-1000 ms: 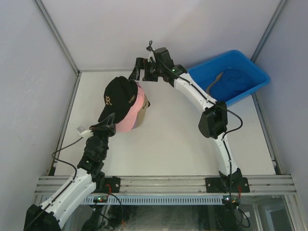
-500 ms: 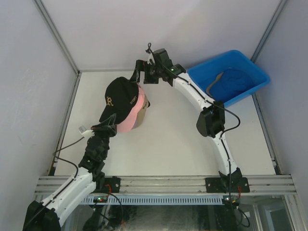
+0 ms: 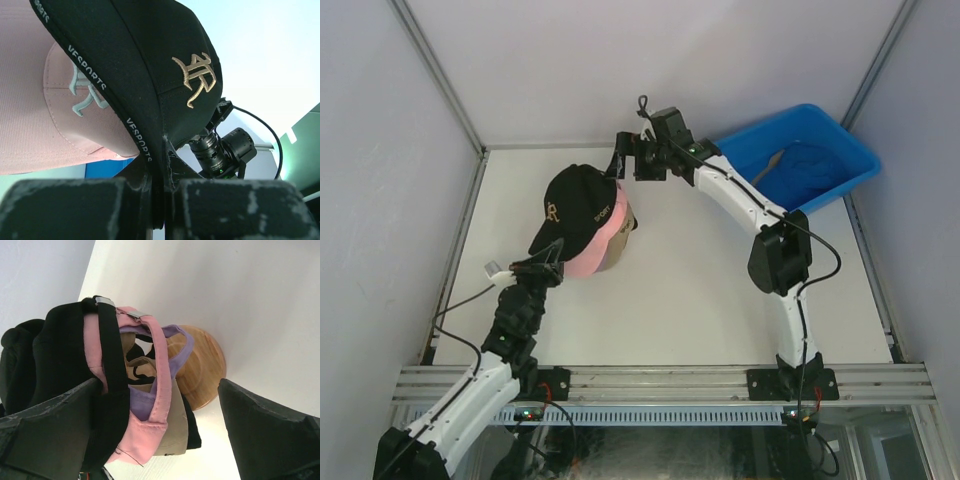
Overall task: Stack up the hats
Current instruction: Stack the hat on the hat.
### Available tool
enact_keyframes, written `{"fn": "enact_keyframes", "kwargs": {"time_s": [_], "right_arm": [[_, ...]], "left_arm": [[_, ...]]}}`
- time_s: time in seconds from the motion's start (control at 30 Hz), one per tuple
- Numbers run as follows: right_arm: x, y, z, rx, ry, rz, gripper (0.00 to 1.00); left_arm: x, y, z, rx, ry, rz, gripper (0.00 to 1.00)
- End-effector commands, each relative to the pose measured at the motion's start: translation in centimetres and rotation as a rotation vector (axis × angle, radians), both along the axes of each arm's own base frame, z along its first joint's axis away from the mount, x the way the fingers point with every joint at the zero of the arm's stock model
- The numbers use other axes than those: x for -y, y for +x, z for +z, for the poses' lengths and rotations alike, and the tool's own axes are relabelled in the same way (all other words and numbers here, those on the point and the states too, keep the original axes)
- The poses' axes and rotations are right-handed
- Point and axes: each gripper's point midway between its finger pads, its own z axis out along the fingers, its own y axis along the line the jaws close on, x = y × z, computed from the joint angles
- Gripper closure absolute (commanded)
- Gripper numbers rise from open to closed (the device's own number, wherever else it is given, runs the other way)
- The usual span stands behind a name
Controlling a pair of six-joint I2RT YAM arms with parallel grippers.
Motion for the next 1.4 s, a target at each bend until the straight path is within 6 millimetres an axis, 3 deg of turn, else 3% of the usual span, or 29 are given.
{"fn": "enact_keyframes", "kwargs": {"time_s": [0.0,0.53,0.93,1.17,1.37], "right_arm": [[3.4,-1.4,-1.6,-0.019,-0.113,-0.022,0.0],[6.6,-6.5,-2.8,-0.042,-0.148,-0.05,0.0],[7.4,-9.2,-2.4,-0.029,-0.148,-0.059,0.0],[7.7,-7.8,0.8,0.028,-0.105,-0.107,0.0],[9.1,-5.3,4.5,0.082,-0.031,-0.188,0.0]], "left_arm": [[-0.5,-0.3,-3.7,-0.112,0.072,-0.006,0.98],[-0.3,0.6,-2.8,-0.128,0.123,-0.102,0.95],[-0.6,2.1,-1.8,-0.131,0.138,-0.195,0.89],[0.8,2.5,-1.3,-0.121,0.184,-0.308,0.98],[0.4,2.3,-1.2,-0.111,0.206,-0.335,1.0]]}}
